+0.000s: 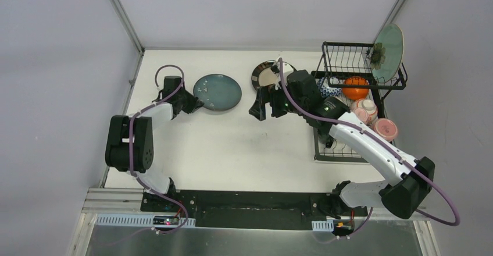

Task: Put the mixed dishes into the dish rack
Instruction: Move the plate to the center of the board.

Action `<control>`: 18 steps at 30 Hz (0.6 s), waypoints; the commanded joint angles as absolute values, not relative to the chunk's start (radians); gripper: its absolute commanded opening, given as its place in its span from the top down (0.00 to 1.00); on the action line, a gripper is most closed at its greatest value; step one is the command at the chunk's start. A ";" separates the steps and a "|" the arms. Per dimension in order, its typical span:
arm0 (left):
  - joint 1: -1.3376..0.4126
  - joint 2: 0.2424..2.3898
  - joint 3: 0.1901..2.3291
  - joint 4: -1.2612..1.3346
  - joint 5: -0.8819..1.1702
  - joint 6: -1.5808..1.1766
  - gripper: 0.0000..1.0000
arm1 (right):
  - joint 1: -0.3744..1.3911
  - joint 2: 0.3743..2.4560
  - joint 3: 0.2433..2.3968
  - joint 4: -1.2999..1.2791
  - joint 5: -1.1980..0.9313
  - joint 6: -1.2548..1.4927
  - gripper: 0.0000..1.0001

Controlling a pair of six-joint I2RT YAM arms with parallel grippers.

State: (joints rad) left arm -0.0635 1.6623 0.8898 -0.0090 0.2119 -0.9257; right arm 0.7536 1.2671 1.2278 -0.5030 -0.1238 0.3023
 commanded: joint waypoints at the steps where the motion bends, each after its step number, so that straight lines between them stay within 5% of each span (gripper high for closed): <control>1: -0.060 1.531 0.802 -0.099 0.209 -0.919 1.00 | 0.759 1.327 1.257 -0.441 -0.159 0.366 0.00; 18: -0.061 1.225 0.546 -0.190 0.170 -0.983 0.99 | 0.758 1.674 1.388 -0.294 -0.246 0.453 0.00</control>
